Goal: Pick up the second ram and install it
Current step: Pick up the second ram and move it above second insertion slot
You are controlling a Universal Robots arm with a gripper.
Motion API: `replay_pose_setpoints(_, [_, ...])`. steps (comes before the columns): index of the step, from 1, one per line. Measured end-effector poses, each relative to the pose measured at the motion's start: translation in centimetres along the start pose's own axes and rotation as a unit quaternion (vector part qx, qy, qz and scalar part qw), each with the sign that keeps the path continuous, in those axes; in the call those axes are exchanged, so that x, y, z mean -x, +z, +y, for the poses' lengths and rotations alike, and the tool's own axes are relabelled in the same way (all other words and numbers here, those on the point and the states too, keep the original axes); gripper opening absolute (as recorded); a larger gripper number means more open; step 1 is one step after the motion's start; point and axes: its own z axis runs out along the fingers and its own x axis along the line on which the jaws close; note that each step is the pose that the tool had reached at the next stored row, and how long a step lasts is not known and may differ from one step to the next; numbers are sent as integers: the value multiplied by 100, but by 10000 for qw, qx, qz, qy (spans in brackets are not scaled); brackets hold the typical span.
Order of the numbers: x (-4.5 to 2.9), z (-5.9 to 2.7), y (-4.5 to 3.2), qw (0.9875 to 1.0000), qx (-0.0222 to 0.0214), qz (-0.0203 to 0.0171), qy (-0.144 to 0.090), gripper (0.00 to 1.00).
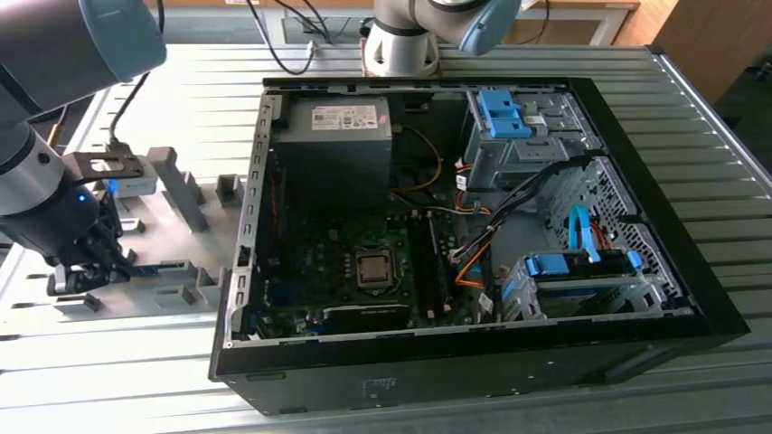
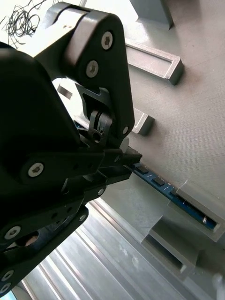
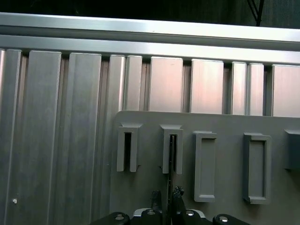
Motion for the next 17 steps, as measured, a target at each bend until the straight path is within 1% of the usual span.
replay_pose_setpoints(9, [8,0,5,10000,0,0,0,23])
replay_pose_setpoints(11, [8,0,5,10000,1,0,0,21])
replay_pose_setpoints(12, [8,0,6,10000,0,0,0,14])
replay_pose_setpoints(17, [8,0,8,10000,0,0,0,14])
